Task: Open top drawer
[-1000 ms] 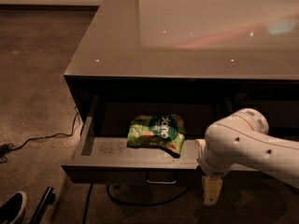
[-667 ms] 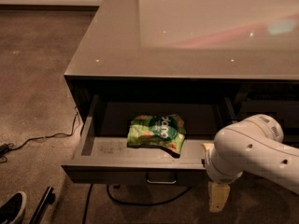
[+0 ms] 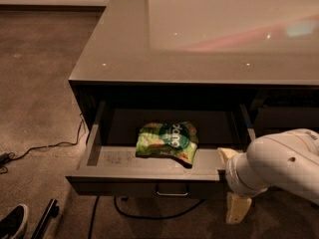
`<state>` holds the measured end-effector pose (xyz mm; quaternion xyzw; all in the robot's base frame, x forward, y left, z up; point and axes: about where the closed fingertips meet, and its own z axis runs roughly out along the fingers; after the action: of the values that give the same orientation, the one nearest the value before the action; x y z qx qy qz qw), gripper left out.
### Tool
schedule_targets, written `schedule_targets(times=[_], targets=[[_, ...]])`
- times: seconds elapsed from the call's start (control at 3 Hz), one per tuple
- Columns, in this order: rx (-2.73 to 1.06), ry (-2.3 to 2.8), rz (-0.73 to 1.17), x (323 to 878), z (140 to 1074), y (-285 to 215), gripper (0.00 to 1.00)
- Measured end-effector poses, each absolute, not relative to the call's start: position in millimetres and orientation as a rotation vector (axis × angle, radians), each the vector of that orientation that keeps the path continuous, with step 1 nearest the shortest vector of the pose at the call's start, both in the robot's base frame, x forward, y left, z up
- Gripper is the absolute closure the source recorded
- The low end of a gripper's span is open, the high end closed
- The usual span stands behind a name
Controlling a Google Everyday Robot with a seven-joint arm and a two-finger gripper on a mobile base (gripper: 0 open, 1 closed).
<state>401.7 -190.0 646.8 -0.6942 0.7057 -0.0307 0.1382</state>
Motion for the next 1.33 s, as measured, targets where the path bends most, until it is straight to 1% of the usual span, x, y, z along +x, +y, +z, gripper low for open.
schedule_targets(times=[0.67, 1.33], targets=[[-1.893, 1.889, -0.063, 445.2, 666.2, -191.7, 0.00], [-1.887, 1.827, -0.051, 479.0, 696.8, -197.0, 0.00]])
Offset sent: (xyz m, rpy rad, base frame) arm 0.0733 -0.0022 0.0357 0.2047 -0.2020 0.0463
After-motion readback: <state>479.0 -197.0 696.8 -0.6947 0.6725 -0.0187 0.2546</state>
